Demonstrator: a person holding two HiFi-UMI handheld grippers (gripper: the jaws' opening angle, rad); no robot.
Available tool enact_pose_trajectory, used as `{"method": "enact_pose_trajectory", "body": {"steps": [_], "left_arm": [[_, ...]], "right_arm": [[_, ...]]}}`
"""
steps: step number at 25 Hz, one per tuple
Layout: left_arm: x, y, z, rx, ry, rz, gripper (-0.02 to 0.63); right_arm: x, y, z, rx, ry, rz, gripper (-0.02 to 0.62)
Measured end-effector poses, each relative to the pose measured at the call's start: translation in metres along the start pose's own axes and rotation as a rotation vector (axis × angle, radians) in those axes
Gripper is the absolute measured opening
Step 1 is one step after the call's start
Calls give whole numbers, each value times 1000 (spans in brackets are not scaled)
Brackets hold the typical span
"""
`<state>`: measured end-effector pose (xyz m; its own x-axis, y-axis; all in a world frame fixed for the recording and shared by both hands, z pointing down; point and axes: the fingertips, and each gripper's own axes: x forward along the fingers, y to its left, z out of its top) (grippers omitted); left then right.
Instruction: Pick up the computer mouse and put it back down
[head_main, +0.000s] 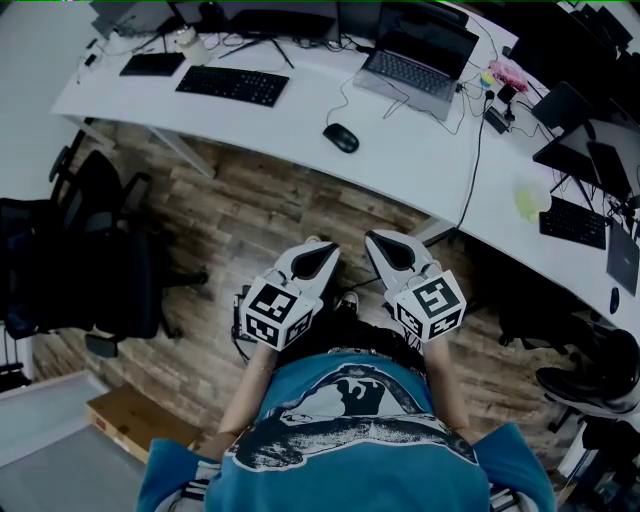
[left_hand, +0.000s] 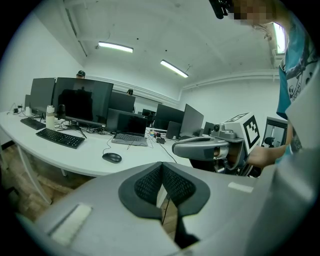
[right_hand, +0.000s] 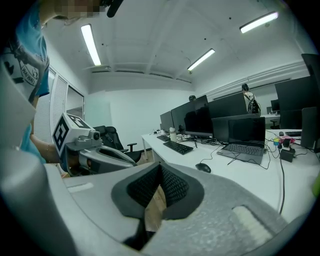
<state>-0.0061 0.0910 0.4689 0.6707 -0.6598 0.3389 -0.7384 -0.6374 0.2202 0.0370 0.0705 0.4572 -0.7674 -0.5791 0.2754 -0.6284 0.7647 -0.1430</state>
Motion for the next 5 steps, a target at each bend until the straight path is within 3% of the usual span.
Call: {"method": "enact_pose_trajectory", "body": {"steps": [5], "left_arm": [[-1,2,2,1,-1,-2,15]], "right_arm": [[3,1,3,-3,3,5,0]]}}
